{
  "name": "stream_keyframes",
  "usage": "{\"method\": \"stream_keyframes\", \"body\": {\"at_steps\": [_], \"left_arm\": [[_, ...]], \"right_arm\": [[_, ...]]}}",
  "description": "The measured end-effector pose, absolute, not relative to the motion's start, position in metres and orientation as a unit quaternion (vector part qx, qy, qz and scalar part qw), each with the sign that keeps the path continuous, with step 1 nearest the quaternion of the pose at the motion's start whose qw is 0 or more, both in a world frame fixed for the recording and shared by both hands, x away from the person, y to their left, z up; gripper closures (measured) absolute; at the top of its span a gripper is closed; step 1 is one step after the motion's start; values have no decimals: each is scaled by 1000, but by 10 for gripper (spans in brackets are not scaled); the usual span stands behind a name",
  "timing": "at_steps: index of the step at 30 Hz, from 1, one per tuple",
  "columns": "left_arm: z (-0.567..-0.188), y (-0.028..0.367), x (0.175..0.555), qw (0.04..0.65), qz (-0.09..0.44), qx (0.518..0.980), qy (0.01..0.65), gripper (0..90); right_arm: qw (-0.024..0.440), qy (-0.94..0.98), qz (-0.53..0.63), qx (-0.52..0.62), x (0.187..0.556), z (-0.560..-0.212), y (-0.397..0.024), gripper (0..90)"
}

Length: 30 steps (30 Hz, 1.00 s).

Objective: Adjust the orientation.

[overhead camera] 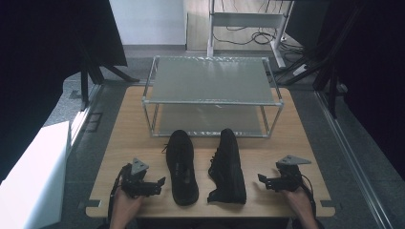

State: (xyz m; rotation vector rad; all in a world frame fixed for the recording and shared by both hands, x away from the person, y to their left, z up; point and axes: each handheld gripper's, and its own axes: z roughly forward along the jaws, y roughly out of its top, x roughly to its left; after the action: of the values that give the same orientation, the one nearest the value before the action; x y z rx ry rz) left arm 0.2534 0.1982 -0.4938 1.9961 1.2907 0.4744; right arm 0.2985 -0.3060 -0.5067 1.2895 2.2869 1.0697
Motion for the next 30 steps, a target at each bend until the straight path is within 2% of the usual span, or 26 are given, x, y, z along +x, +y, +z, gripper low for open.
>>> {"method": "stream_keyframes", "body": {"at_steps": [4, 11, 20, 30], "left_arm": [[-495, 208, 254, 355, 187, 759, 513, 0], [-498, 203, 255, 339, 193, 770, 506, 0], [-502, 205, 257, 337, 189, 768, 511, 0], [-503, 206, 257, 333, 190, 767, 515, 0]], "right_arm": [[156, 795, 376, 449, 298, -506, -306, 48], [160, 793, 381, 447, 298, -500, -305, 0], [179, 790, 403, 426, 301, -477, -295, 0], [148, 788, 428, 416, 310, -455, -276, 0]]}}
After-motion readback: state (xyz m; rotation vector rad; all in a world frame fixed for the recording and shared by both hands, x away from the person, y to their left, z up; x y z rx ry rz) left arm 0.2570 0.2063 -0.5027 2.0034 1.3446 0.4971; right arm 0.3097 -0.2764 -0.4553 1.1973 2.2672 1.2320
